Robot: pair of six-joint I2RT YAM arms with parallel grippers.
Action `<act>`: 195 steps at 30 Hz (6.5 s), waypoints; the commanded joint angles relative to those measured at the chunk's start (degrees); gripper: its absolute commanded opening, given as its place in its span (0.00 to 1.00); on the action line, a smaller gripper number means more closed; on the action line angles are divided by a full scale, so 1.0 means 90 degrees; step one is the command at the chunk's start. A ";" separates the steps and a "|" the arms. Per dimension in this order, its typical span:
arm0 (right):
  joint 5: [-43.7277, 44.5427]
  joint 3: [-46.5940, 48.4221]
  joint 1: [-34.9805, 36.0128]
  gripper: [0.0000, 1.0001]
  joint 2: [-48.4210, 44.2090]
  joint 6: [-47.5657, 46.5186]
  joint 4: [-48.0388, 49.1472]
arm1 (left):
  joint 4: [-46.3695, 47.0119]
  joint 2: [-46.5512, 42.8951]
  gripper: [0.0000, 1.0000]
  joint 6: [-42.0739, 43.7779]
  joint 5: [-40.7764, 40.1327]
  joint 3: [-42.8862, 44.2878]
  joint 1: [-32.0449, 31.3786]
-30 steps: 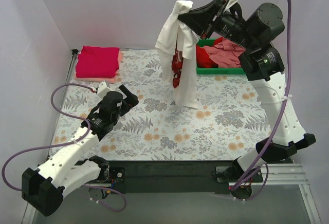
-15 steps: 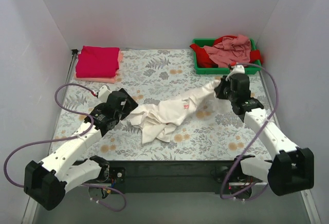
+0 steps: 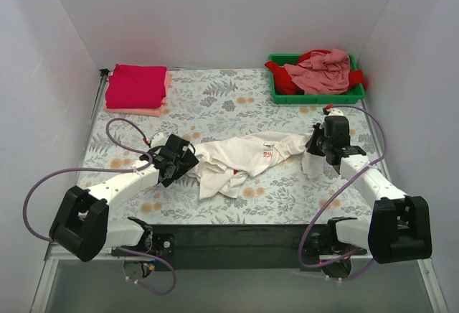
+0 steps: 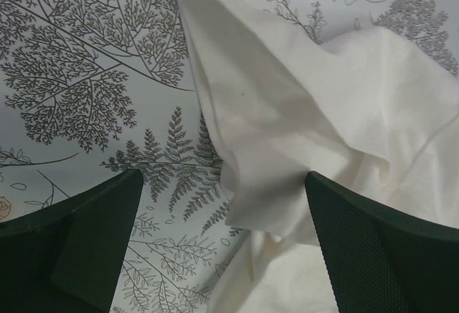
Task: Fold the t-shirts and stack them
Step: Move the tshirt to the center of the board, then flatten the tshirt out
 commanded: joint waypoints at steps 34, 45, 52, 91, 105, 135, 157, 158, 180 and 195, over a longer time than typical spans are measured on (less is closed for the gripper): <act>-0.0249 -0.0184 0.0011 0.01 -0.0304 -0.0549 0.0378 | 0.1156 0.2397 0.00 -0.0065 0.0572 0.1698 0.1470; 0.0034 0.0538 0.0011 0.01 -0.2011 -0.0695 0.0349 | 0.1038 -0.0414 0.00 0.0404 -0.0346 0.1961 0.1461; -0.0141 0.1611 0.0011 0.01 -0.3126 -0.0861 0.0095 | 0.0951 -0.2221 0.00 0.0854 -0.0590 0.2771 0.1451; -0.2224 0.3971 0.0323 0.01 0.0884 -0.0499 0.0661 | -0.0934 -0.0770 0.19 0.0279 -0.1436 0.2867 0.2822; -0.1060 0.2123 0.0499 0.98 0.1084 -0.0394 0.0222 | 0.0393 -0.0884 0.89 0.0589 0.1282 0.1699 0.3580; -0.0210 -0.2186 0.0001 0.98 -0.1545 0.0701 -0.0178 | 0.0239 0.4280 0.60 0.4028 0.0661 0.4489 -0.1293; -0.0249 -0.2254 -0.0175 0.98 -0.1174 0.0486 -0.0188 | -0.0211 0.4758 0.00 0.4515 -0.0288 0.5466 -0.0913; -0.0249 -0.2254 -0.0174 0.98 -0.1154 0.0438 -0.0198 | -0.0240 0.4818 0.00 0.4651 -0.0240 0.5564 -0.0806; -0.0835 -0.2069 -0.0165 0.98 -0.1534 -0.0012 -0.0159 | -0.0260 0.5816 0.80 0.5270 0.1810 0.7588 0.1178; 0.0112 -0.2274 -0.0184 0.98 -0.2482 0.1072 -0.0803 | 0.1244 0.3724 0.88 0.3618 0.2812 0.3407 -0.0268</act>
